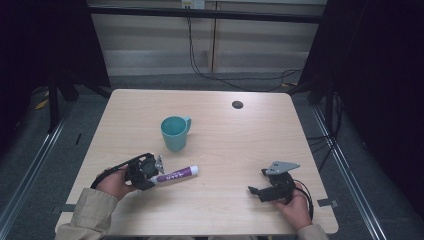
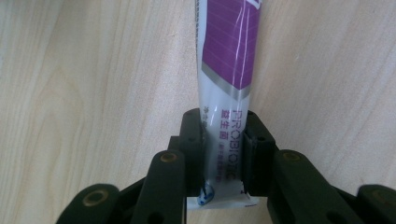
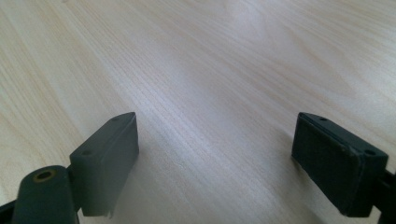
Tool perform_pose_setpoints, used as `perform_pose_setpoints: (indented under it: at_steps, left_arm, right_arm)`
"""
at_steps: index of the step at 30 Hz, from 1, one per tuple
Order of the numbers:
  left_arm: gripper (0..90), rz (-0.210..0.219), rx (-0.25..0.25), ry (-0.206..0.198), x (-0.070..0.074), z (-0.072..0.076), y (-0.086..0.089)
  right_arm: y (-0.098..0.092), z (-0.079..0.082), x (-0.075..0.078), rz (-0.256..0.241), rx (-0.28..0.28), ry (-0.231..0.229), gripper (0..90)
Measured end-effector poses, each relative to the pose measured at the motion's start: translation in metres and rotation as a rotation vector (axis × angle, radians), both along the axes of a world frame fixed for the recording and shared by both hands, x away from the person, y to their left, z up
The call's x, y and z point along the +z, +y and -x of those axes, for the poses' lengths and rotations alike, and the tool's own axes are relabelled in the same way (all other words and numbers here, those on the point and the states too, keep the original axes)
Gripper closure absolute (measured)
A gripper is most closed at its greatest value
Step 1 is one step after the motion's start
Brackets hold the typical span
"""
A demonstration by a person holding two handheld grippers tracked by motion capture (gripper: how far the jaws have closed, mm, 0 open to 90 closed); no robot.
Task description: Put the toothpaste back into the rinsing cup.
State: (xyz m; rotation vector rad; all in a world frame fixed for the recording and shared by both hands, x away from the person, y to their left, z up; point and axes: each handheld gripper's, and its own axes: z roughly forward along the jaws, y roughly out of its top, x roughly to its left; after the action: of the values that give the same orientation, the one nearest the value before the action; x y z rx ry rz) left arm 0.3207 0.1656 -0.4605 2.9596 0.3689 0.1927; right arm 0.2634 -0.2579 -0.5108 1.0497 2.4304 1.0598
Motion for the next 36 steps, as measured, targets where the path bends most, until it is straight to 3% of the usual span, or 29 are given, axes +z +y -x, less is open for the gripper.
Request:
perform_pose_setpoints:
  at_steps: [4,8,11,14,19,20,24,31,33,36]
  left_arm:
    - [75.2,0.002,-0.011,-0.003,0.001,0.004,-0.004]
    - [75.5,0.023,-0.023,-0.018,0.005,0.009,-0.011]
    - [75.5,0.018,-0.044,-0.012,0.011,0.009,-0.019]
    - [75.5,0.017,-0.053,-0.010,0.015,0.011,-0.027]
    - [75.6,0.030,-0.066,-0.012,0.021,0.011,-0.036]
    - [75.7,0.041,-0.071,-0.012,0.024,0.011,-0.041]
    - [75.7,0.031,-0.082,-0.015,0.028,0.011,-0.047]
    - [75.7,0.018,-0.096,-0.004,0.029,0.011,-0.055]
    - [75.7,0.025,-0.100,-0.002,0.027,0.011,-0.057]
    - [75.7,0.016,-0.107,0.002,0.027,0.011,-0.061]
  right_arm:
    - [0.001,0.000,0.001,0.005,-0.006,0.003,13.9]
    - [0.008,0.001,0.008,0.081,0.023,-0.017,14.8]
    - [0.015,0.001,0.017,0.103,0.074,-0.034,17.8]
    - [0.026,-0.003,0.032,0.093,0.132,-0.040,19.7]
    - [0.045,-0.008,0.048,0.133,0.210,-0.045,22.6]
    - [0.058,-0.012,0.054,0.151,0.256,-0.043,23.3]
    - [0.079,-0.018,0.063,0.201,0.324,-0.051,25.1]
    - [0.104,-0.028,0.076,0.236,0.403,-0.032,28.9]
    - [0.110,-0.030,0.079,0.231,0.426,-0.002,29.9]
    - [0.118,-0.031,0.081,0.261,0.447,-0.002,31.0]
